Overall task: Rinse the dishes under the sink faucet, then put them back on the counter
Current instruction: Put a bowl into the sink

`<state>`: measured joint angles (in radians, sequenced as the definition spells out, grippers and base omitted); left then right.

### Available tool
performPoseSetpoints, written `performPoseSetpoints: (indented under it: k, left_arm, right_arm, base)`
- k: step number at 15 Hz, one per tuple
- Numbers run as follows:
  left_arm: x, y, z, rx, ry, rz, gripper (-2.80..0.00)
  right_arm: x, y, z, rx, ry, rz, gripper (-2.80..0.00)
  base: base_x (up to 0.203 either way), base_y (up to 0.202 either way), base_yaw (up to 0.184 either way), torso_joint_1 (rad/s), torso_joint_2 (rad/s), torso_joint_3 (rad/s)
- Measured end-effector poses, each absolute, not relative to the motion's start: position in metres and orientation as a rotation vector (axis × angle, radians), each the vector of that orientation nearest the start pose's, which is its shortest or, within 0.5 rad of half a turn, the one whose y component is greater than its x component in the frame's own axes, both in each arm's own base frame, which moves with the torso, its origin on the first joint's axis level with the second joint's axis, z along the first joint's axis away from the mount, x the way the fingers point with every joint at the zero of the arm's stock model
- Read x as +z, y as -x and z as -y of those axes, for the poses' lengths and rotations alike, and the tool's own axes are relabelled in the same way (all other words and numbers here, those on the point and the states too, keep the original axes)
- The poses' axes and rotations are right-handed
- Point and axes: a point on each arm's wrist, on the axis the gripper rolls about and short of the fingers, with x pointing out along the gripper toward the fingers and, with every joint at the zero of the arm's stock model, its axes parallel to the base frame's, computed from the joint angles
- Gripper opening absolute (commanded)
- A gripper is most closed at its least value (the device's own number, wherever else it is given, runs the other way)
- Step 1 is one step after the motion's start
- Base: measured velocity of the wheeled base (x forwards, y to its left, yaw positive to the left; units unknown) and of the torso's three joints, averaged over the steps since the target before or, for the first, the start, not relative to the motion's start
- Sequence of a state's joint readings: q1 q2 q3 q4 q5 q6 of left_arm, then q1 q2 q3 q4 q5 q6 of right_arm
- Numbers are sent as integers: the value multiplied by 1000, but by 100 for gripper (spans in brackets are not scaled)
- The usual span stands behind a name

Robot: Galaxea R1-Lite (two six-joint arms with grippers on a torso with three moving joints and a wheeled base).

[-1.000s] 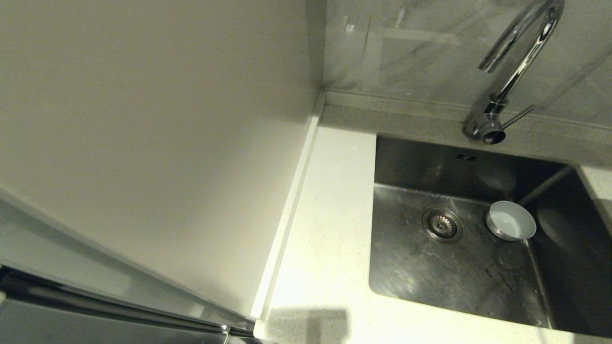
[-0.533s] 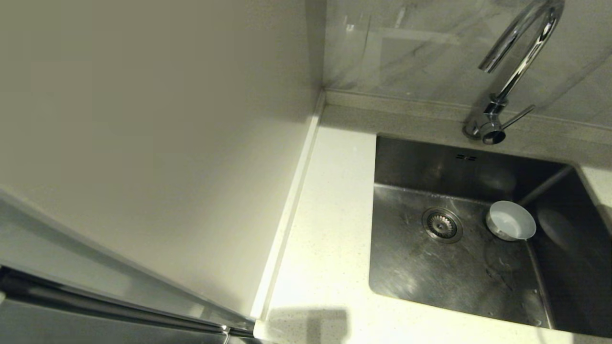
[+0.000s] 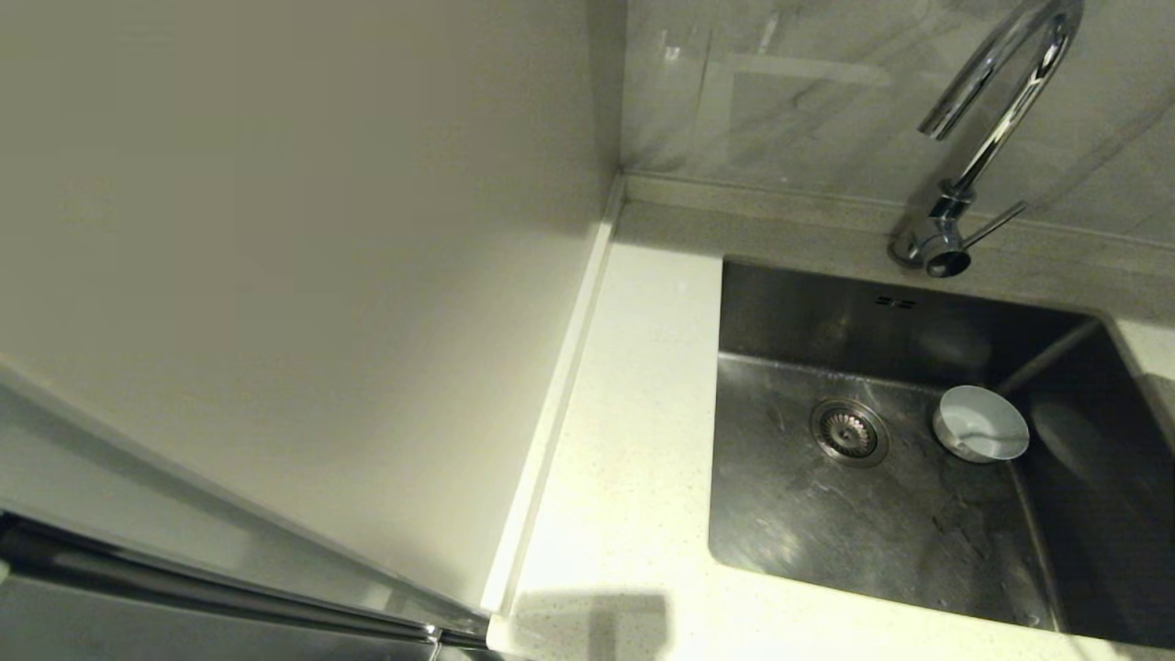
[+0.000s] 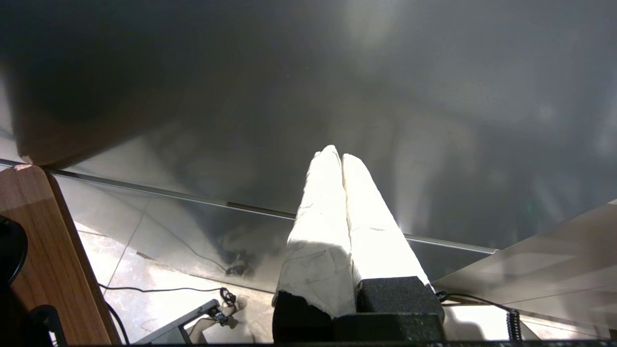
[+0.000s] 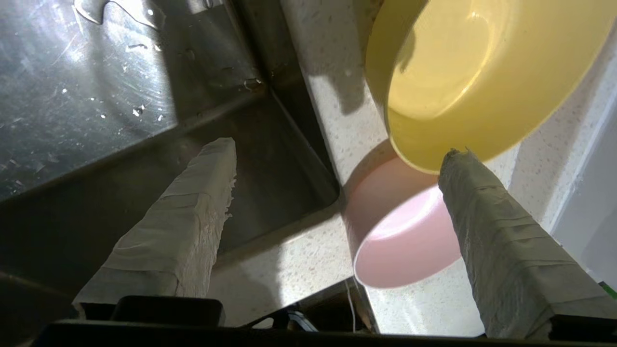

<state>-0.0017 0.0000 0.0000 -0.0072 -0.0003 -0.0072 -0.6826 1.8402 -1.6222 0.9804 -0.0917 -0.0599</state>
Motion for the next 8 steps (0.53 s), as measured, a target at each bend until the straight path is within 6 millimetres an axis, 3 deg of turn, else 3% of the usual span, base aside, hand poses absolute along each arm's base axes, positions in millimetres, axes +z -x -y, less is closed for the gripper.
performPoseSetpoints:
  k: [8]
  left_arm:
    - [76, 23, 0, -2, 7, 7, -280]
  right_arm:
    - [205, -254, 220, -684, -334, -1180, 0]
  base:
    - [0, 0, 0, 0, 0, 0]
